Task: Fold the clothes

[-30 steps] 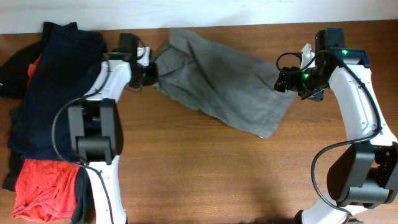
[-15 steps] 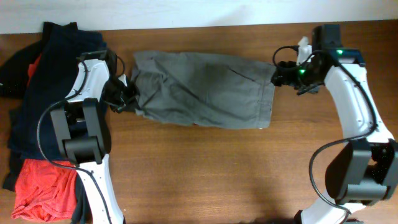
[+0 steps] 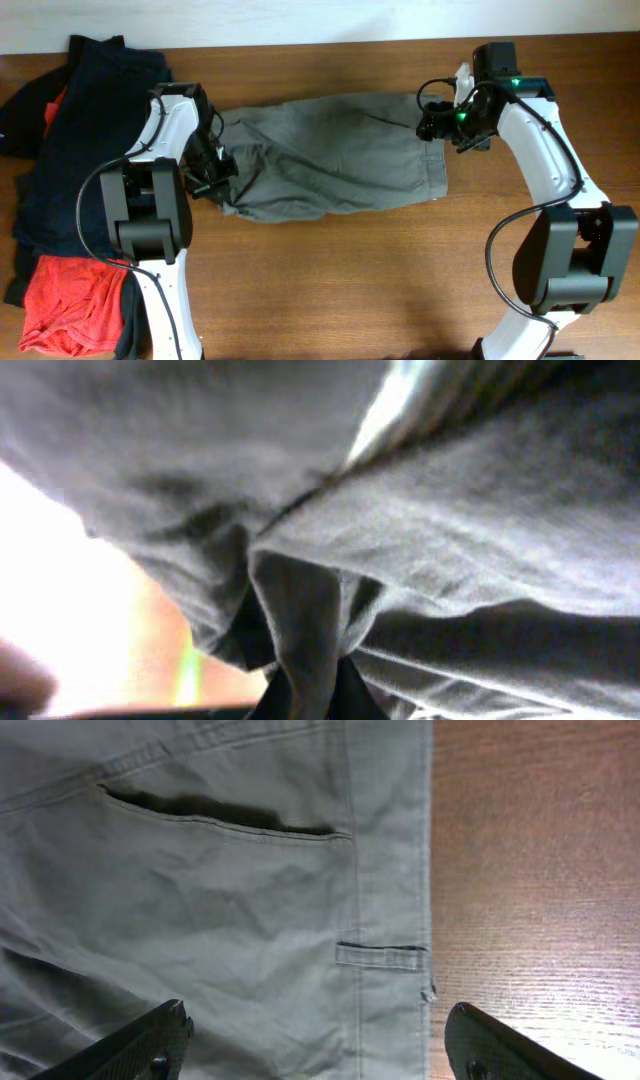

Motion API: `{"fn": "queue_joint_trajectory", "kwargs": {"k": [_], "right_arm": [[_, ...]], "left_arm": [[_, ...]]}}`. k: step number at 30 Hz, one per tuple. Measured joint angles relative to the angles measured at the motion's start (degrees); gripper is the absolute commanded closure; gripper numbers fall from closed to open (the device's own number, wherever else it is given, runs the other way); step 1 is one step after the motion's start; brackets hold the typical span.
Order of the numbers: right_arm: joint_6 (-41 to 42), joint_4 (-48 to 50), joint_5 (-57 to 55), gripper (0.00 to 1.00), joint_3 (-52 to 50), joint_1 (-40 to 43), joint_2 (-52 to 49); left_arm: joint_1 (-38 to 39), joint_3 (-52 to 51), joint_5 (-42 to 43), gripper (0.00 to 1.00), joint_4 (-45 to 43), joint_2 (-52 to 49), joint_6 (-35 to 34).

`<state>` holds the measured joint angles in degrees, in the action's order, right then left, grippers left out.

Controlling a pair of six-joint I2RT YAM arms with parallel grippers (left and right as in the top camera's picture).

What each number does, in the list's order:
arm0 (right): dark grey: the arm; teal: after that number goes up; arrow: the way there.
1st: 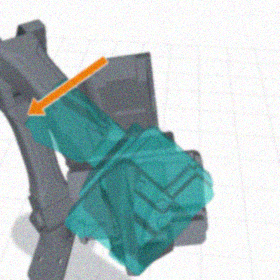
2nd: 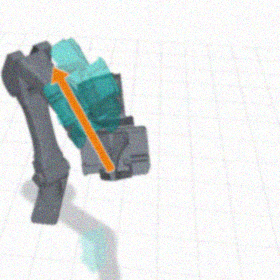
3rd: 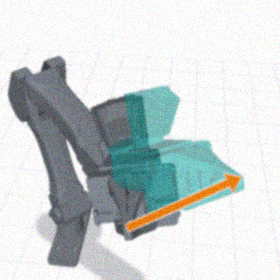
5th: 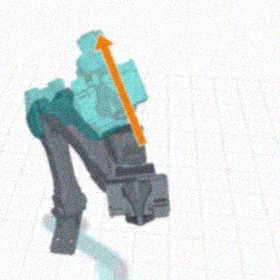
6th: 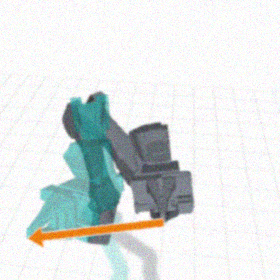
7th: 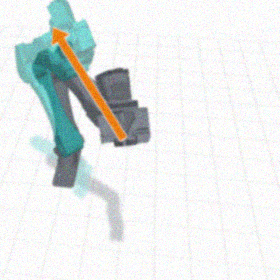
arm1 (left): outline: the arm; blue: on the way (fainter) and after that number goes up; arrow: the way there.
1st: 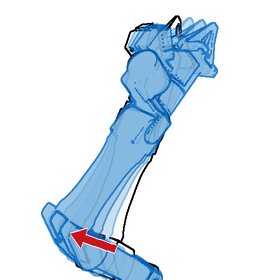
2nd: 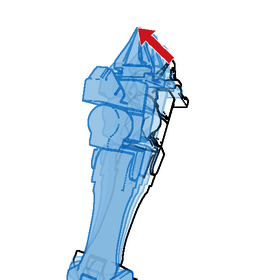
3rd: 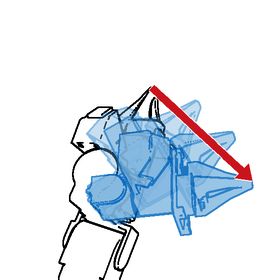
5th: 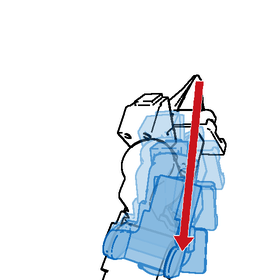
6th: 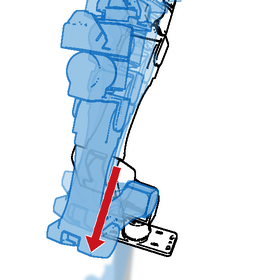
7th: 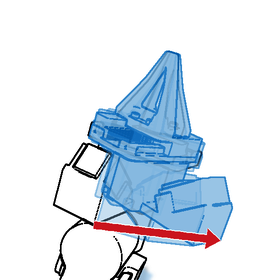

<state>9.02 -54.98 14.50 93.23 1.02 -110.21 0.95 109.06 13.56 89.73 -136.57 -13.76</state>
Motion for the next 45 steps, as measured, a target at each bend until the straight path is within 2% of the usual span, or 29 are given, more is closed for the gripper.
{"fn": "queue_joint_trajectory", "kwargs": {"k": [3, 5, 6, 9, 10, 14, 17, 19, 20, 22, 24, 26, 30, 33, 39, 45], "right_arm": [[0.0, -0.02, 0.0, 0.14, 0.0, 0.0, 0.0], [0.02, -0.07, 0.02, 0.13, 0.0, 0.0, 0.0], [-0.09, -0.17, 0.5, 0.14, 0.0, 0.0, 0.0], [-0.39, -0.24, 1.99, 0.13, 0.0, 0.0, 0.0], [-0.46, -0.24, 2.54, 0.13, 0.0, 0.0, 0.0], [-0.68, -0.24, 3.67, 0.14, 1.22, 0.0, 0.0], [-1.05, 0.31, 3.91, 0.25, 2.23, 0.0, 0.0], [-1.64, 0.35, 4.02, 0.5, 2.25, -0.07, 0.0], [-1.64, 0.33, 4.11, 0.8, 2.25, -0.15, 0.0], [-2.38, 0.52, 4.09, 0.93, 2.25, -0.59, 0.0], [-2.29, 0.98, 4.11, 0.93, 2.25, -1.07, 0.0], [-2.27, 1.14, 4.15, 0.92, 2.25, -1.42, 0.0], [-2.34, 0.22, 4.28, 0.89, 2.25, -1.62, 0.0], [-2.36, -0.26, 4.28, 0.87, 2.25, -1.62, 0.0], [-2.38, -0.7, 4.28, 0.85, 2.25, -1.62, 0.0], [-2.38, -1.81, 4.26, 0.82, 2.25, -1.62, 0.0]], "left_arm": [[0.0, 0.0, -2.32, 0.96, 1.9, 0.0, 0.11], [0.0, -0.04, -3.5, 0.89, 1.99, 0.39, 0.15], [0.0, -0.13, -3.8, 0.78, 1.77, 1.03, 0.17], [0.0, -0.44, -4.76, 0.25, 0.39, 4.66, 0.68], [0.0, -0.44, -5.07, 0.22, -0.09, 6.4, 0.72], [-0.04, -0.22, -5.44, 0.22, -0.9, 13.11, 0.92], [-0.35, 1.01, -5.46, 0.21, -0.98, 13.27, 0.96], [-0.68, 2.86, -5.49, 0.23, -1.05, 13.25, 0.94], [-0.76, 5.05, -5.49, 0.23, -1.86, 13.25, 1.18], [-0.83, 8.37, -5.2, 0.21, -4.7, 13.25, 2.91], [-0.44, 10.71, -2.69, 0.26, -11.52, 13.25, 7.74], [0.28, 11.08, -0.94, 0.26, -15.21, 13.25, 11.5], [2.62, 11.08, 0.17, 0.29, -16.11, 13.25, 17.86], [3.43, 11.08, -2.34, 0.24, -15.41, 13.25, 19.89], [2.56, 11.08, -8.11, 0.25, -14.58, 12.68, 20.57], [1.77, 10.14, -9.57, 0.25, -18.62, 8.68, 15.43]]}}
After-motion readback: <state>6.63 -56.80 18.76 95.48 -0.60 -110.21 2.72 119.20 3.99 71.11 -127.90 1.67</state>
